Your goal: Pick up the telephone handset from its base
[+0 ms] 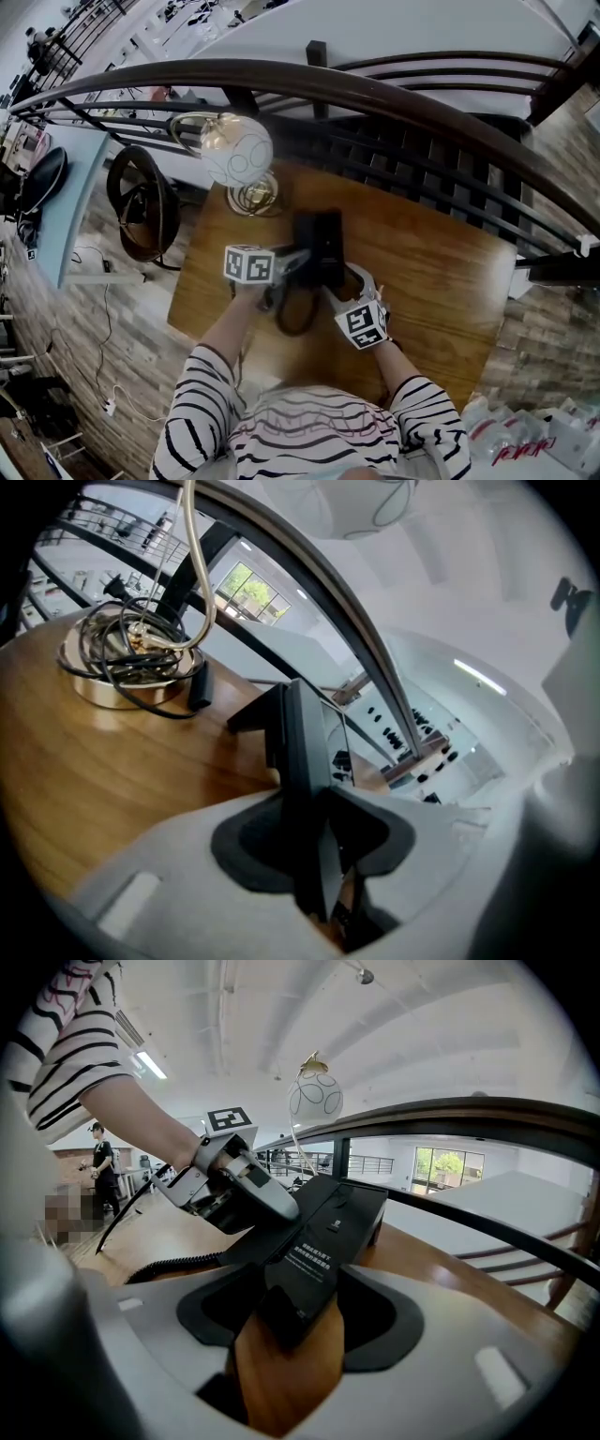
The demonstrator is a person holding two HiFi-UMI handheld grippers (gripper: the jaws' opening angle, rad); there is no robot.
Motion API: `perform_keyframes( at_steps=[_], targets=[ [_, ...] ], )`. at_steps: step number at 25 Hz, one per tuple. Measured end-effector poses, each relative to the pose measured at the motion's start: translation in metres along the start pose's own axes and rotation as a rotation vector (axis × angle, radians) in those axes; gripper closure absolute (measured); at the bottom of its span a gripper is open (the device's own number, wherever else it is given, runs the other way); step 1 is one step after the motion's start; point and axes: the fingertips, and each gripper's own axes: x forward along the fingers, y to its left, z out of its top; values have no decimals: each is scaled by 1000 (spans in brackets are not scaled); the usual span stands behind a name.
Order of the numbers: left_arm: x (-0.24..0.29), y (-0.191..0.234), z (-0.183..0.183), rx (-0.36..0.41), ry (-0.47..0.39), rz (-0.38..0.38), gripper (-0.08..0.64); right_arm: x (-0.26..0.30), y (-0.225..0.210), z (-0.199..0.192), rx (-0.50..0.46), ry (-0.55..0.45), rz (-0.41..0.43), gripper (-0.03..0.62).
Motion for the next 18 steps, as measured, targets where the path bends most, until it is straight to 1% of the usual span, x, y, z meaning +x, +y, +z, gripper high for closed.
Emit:
perform_keyframes(
  at_steps=[7,11,14,18],
  targets=[
    [-5,1,-2,-43,3,-39,449,2,1,0,-4,5,-1,325],
    [-9,3,-4,-87,18,-59,456,2,1,1,1,8,0,325],
    [-10,3,-6,-105,27,-47,456,3,1,1,2,11,-7,325],
    [-12,2,-6,-95,29,-16,451,3,1,2,6,10,-6,324]
  ],
)
